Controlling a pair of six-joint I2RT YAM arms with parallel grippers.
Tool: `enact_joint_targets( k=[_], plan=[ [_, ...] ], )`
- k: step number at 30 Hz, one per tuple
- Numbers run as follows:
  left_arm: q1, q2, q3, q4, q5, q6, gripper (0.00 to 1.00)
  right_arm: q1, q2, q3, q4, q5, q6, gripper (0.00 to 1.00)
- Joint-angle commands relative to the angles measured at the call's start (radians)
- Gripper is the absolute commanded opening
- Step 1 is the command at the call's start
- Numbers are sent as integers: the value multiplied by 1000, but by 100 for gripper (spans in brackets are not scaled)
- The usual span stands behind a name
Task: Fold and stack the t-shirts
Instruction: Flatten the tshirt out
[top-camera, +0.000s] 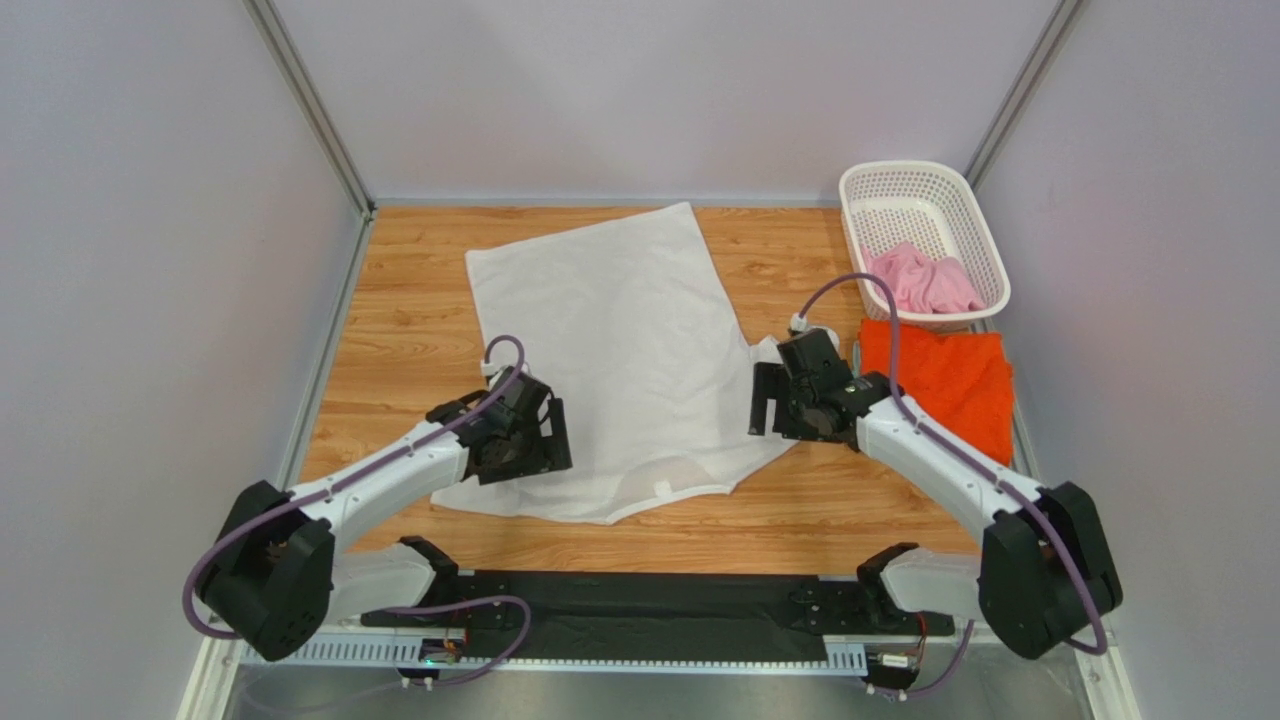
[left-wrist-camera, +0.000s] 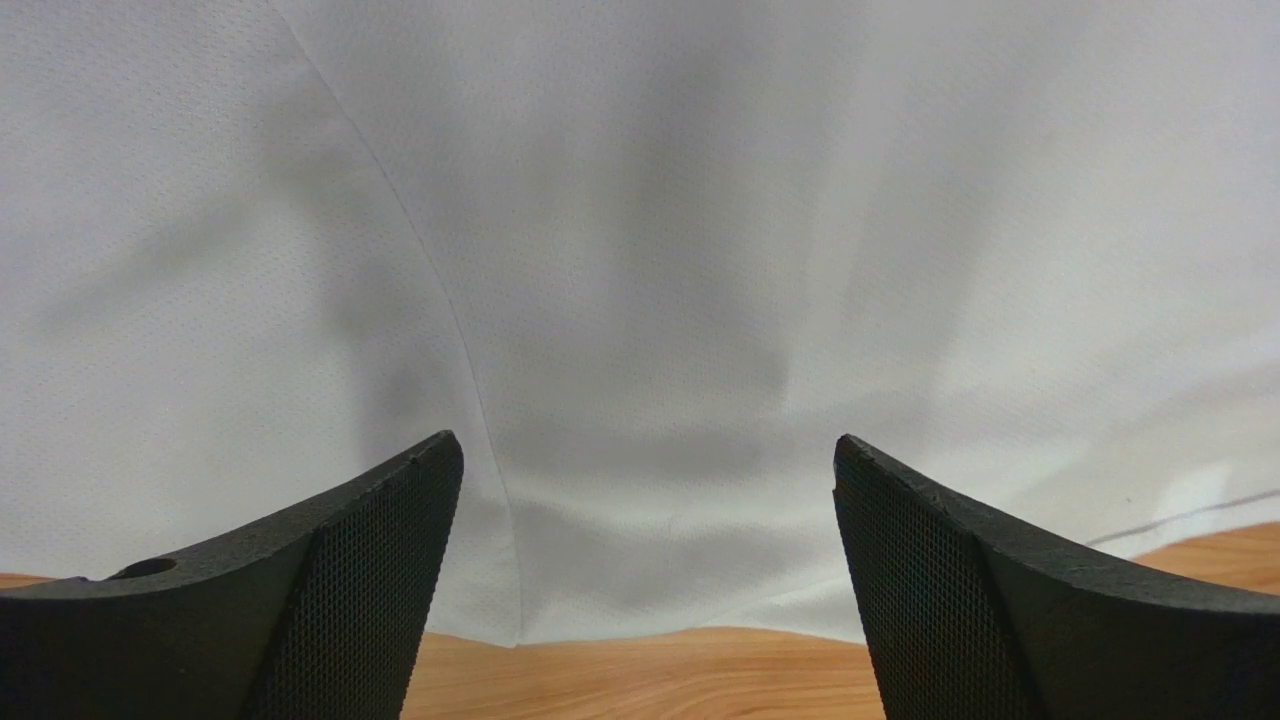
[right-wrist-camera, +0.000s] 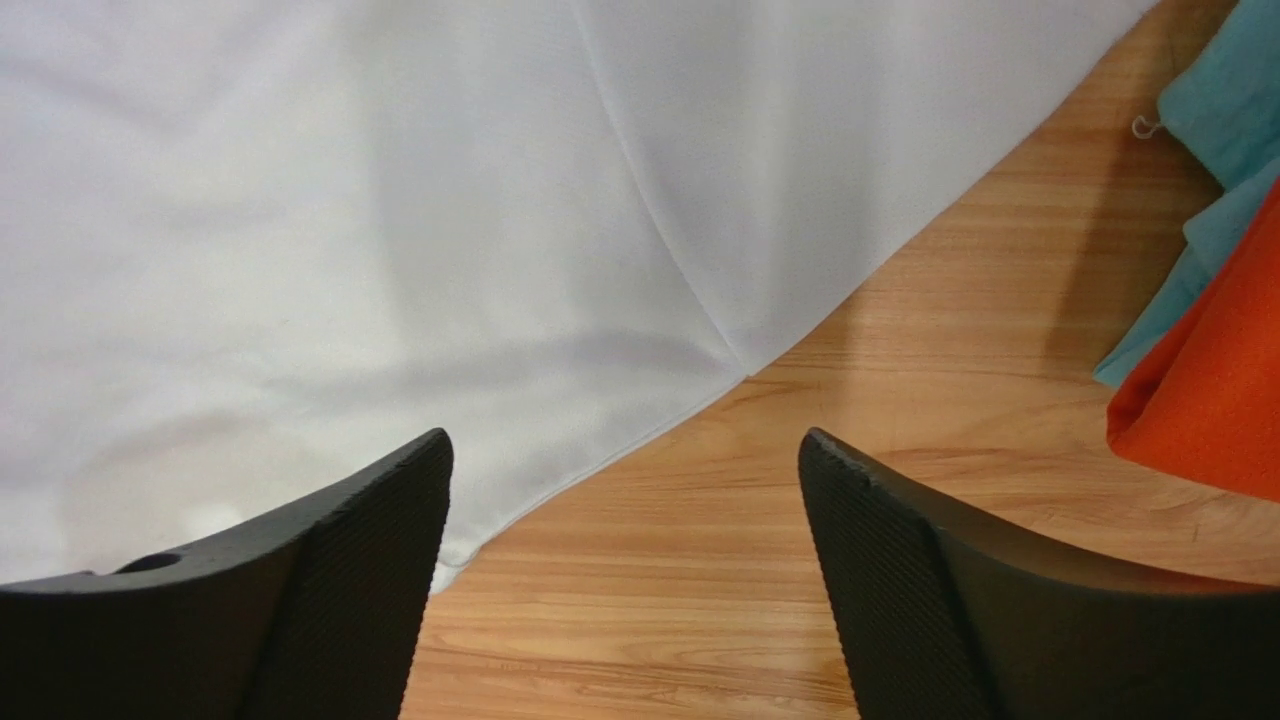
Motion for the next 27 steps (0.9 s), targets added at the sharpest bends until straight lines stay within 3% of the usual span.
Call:
enact_joint_targets(
  k=[1,2,8,13,22,27],
  plan=[
    [2,-79,20,-10,37,21,100,6,-97,2,14,-105,-41,89],
    [2,-88,27,-10,28,24,100,9,-111,2,22,-175,-38,100],
    [5,-59,109,1,-114,41,100,53,-122,-9,108,-202,82,100],
    [34,87,146,-13,-125,9,100,66,33,60,133,-175,119,100],
    [19,183,57,70,99,-4,100,43,363,264,117,-18,73,100],
    [-96,137,5,91,125,-88,100,9,593,486,62,11,17,100]
  ],
)
